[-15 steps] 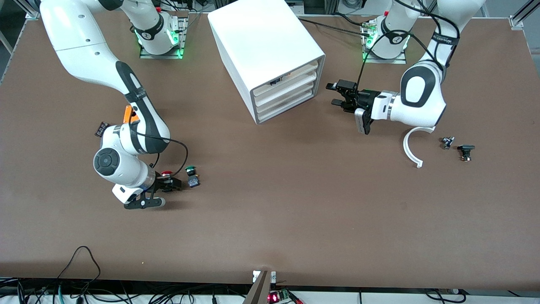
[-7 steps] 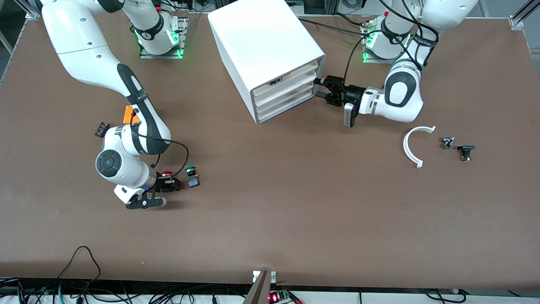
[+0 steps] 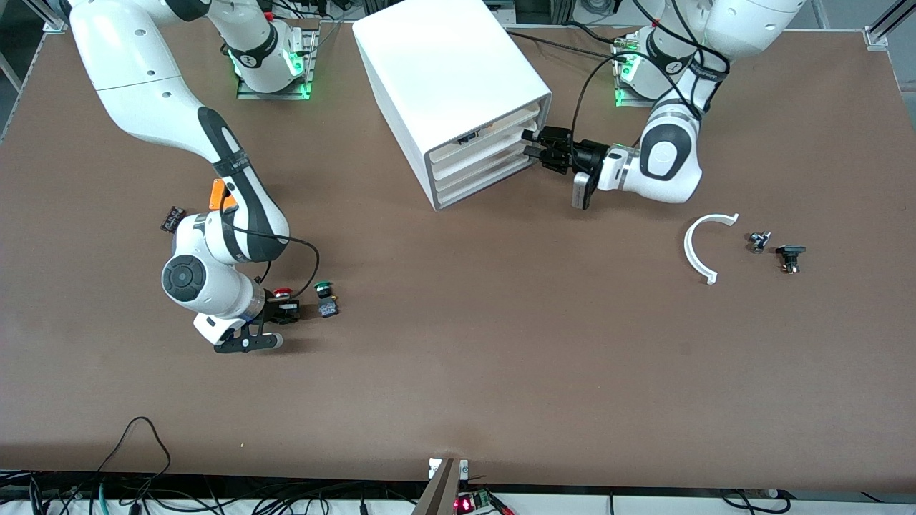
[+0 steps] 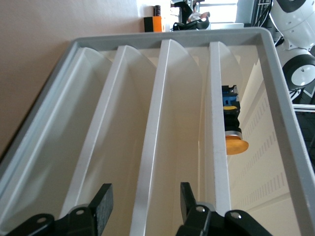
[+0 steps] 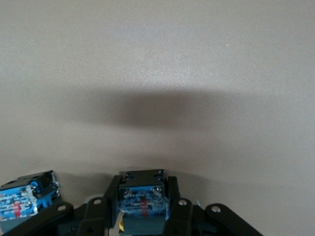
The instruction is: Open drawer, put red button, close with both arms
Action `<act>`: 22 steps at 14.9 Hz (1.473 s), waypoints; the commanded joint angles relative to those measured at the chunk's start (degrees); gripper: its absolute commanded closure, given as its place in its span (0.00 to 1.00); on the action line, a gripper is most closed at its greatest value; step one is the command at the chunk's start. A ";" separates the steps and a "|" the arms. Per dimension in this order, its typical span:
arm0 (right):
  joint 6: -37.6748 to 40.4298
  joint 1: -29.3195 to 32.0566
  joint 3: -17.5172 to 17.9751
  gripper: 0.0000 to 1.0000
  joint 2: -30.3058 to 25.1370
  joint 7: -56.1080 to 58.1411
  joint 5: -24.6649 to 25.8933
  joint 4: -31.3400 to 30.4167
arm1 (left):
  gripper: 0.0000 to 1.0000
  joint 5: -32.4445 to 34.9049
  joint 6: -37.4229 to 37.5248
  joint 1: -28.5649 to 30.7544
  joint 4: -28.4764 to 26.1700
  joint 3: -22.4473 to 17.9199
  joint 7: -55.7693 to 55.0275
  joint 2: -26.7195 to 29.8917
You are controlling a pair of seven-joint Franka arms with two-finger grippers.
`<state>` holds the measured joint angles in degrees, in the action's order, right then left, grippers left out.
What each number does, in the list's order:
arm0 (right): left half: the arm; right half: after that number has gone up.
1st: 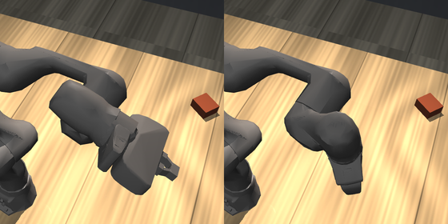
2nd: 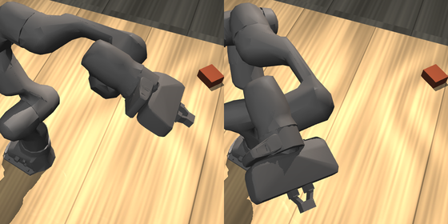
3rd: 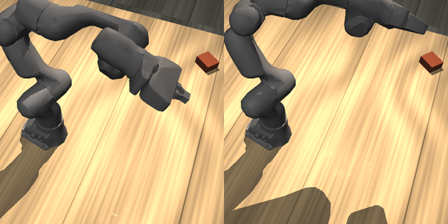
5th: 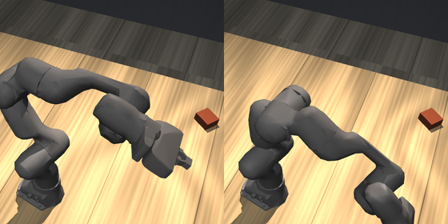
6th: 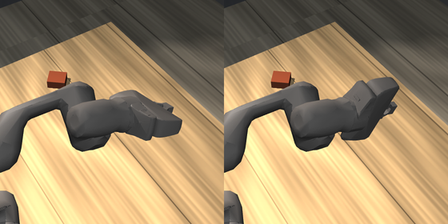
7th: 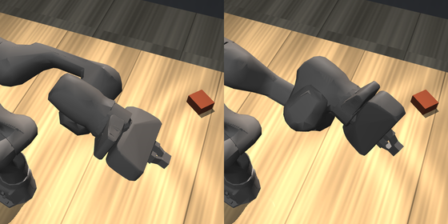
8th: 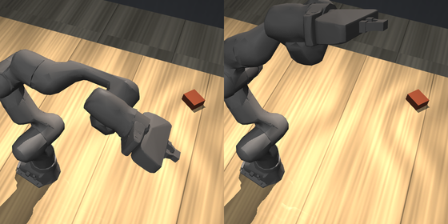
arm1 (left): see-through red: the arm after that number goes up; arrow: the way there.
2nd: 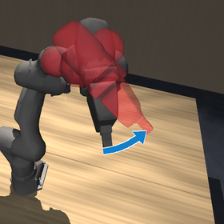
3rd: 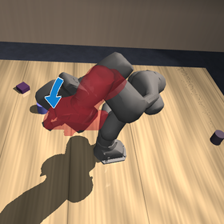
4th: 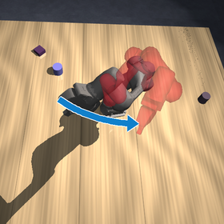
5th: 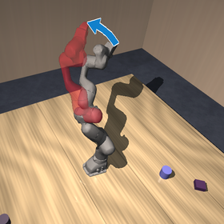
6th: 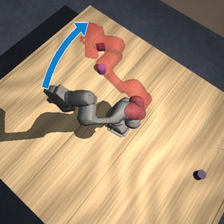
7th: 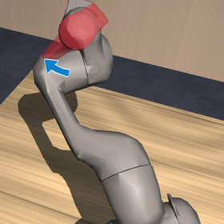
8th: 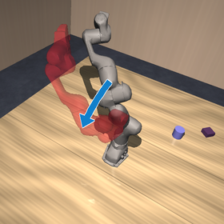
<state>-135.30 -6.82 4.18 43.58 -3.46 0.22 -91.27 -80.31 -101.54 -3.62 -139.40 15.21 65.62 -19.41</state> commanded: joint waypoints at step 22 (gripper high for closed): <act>32.74 -15.32 0.04 1.00 -1.31 -45.11 -0.49 29.38 | 1.00 20.18 -0.41 10.12 19.94 -0.88 -10.42 -8.53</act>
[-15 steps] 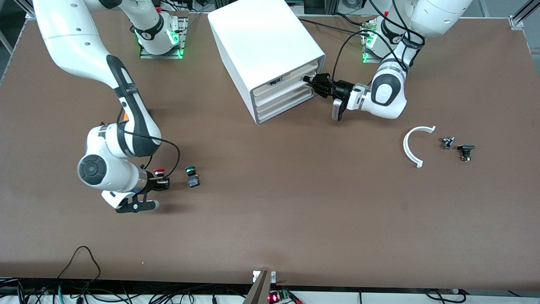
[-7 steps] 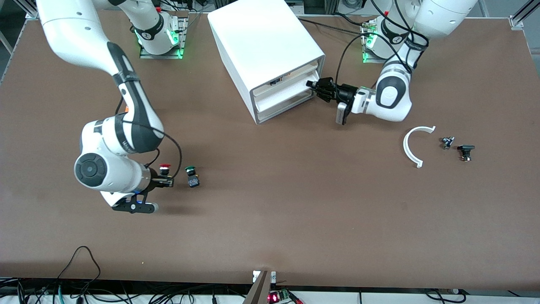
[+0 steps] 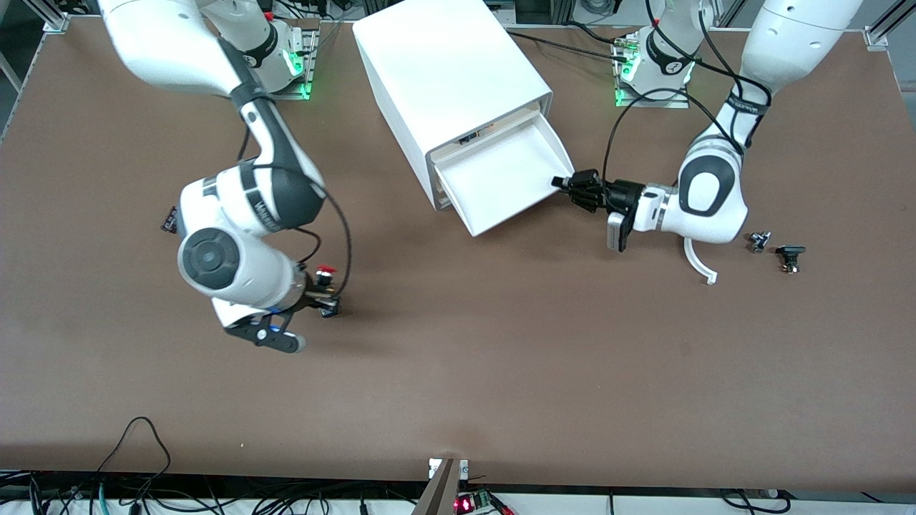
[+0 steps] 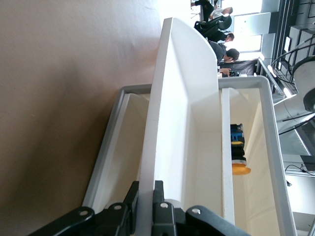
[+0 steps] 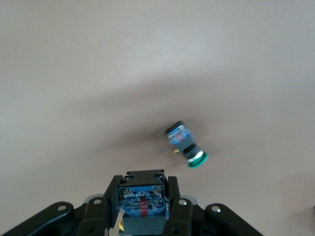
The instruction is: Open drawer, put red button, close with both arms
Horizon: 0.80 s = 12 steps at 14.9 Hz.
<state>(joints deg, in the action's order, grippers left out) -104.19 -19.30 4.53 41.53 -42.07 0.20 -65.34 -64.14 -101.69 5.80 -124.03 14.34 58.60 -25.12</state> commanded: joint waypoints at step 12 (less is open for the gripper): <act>0.05 -17.60 -0.23 1.00 0.66 -38.50 -0.55 8.46 | 0.00 16.65 7.45 4.74 18.98 -0.11 -15.06 -4.23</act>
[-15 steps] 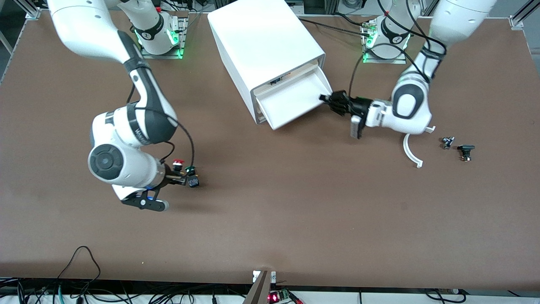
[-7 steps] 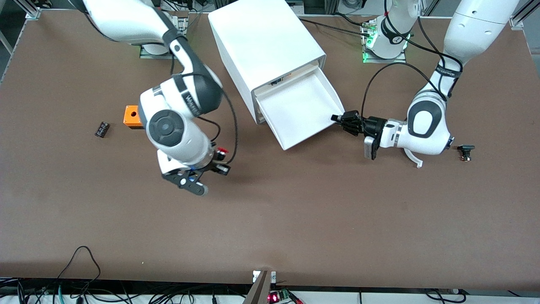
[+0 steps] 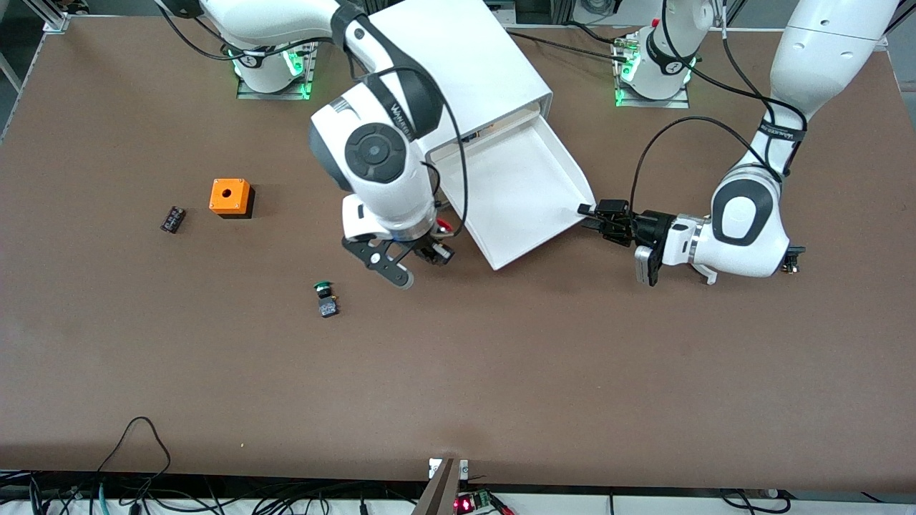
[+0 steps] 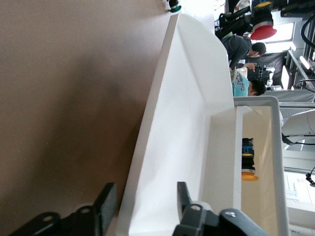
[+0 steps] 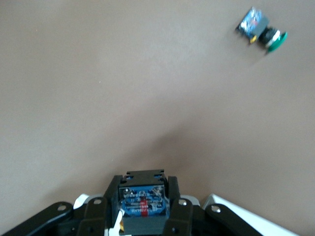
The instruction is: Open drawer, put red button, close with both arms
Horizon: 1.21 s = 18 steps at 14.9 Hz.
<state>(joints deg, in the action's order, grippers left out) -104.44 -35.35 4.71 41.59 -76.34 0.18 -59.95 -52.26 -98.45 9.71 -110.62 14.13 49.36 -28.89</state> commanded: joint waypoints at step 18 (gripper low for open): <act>-17.82 -12.19 -1.10 1.00 9.30 -36.50 0.08 3.34 | 0.00 51.46 13.28 -5.58 27.82 1.26 -45.76 5.95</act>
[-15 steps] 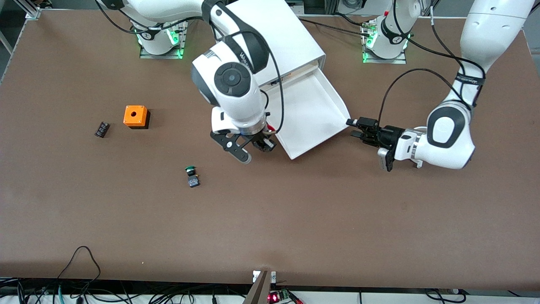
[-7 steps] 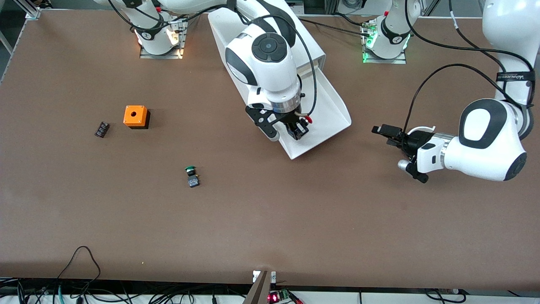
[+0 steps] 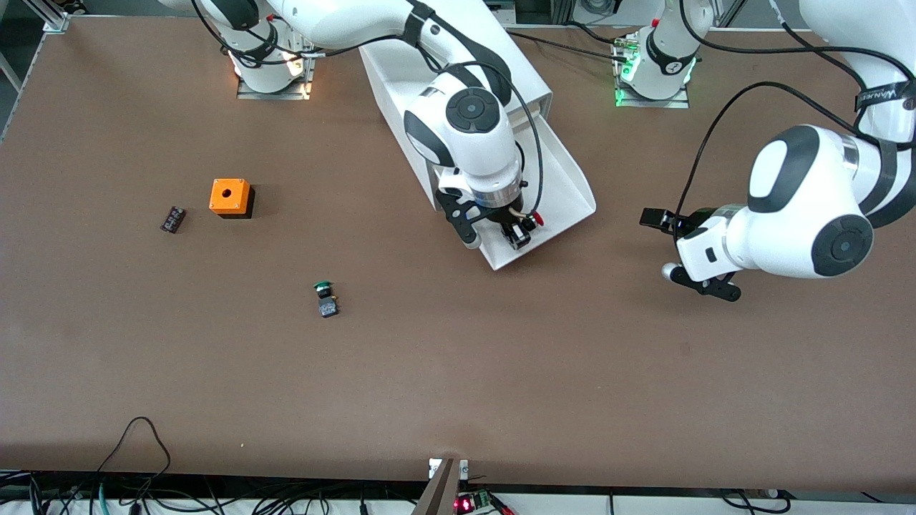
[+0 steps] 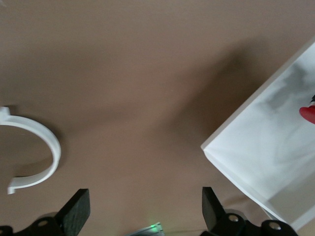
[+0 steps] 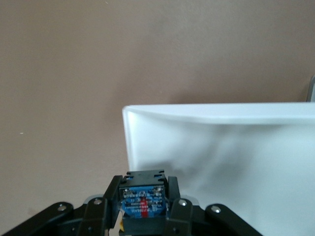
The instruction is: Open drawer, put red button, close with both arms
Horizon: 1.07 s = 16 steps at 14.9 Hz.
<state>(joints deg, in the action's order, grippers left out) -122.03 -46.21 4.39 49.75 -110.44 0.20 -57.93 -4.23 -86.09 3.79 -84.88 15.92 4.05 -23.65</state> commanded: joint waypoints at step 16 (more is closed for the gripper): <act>-0.14 -1.69 -2.55 0.00 1.32 -7.07 2.17 1.77 | 0.00 6.43 -3.29 3.16 4.90 -1.77 -6.13 -1.49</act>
<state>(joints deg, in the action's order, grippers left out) -123.04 -48.23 2.50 51.48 -117.11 1.53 -57.31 1.41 -88.67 6.98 -79.54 14.01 1.45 -25.37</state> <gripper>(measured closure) 0.009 0.000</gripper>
